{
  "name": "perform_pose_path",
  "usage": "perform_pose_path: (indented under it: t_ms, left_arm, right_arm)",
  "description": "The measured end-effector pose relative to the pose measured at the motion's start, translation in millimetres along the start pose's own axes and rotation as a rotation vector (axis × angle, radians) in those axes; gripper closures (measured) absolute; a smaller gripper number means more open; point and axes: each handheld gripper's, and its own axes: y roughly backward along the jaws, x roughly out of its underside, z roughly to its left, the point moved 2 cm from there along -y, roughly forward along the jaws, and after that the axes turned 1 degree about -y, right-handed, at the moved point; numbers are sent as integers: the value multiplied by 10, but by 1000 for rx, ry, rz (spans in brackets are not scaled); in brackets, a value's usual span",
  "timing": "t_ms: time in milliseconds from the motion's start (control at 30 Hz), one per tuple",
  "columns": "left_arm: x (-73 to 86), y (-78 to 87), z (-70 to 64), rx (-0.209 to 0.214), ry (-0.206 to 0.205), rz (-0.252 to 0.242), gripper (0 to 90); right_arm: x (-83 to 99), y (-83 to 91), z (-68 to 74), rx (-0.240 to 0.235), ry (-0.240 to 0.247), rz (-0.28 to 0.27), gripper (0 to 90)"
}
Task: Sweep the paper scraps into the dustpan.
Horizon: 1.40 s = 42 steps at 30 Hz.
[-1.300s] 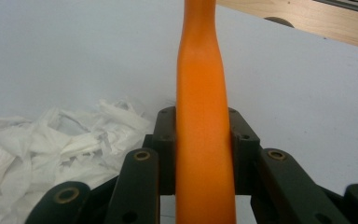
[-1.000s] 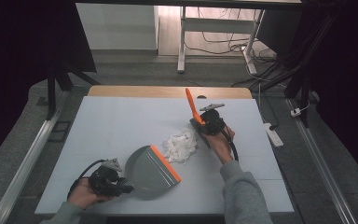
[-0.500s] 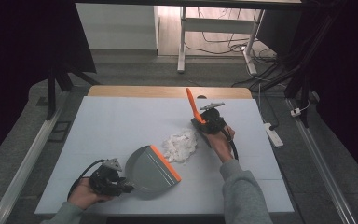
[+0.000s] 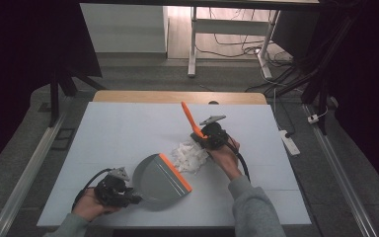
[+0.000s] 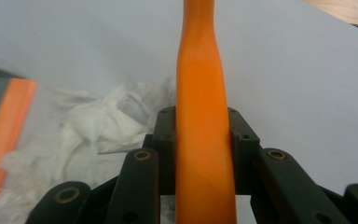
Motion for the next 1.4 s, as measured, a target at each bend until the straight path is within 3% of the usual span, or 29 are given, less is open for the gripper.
perform_pose_path:
  t_ms: [100,400,1033,1400]
  left_arm:
    - [-2,-2,0,1,1,-1,618]
    - [-5,-5,-2,0,3,-2,617]
    - [-9,-9,-3,-1,2,-1,618]
    - [-13,-10,-2,-1,4,-2,618]
  right_arm:
    - [35,41,147,-26,32,-11,705]
    - [41,58,328,-58,58,-21,705]
    - [45,74,547,-113,81,-22,705]
    - [62,94,732,-139,125,-30,705]
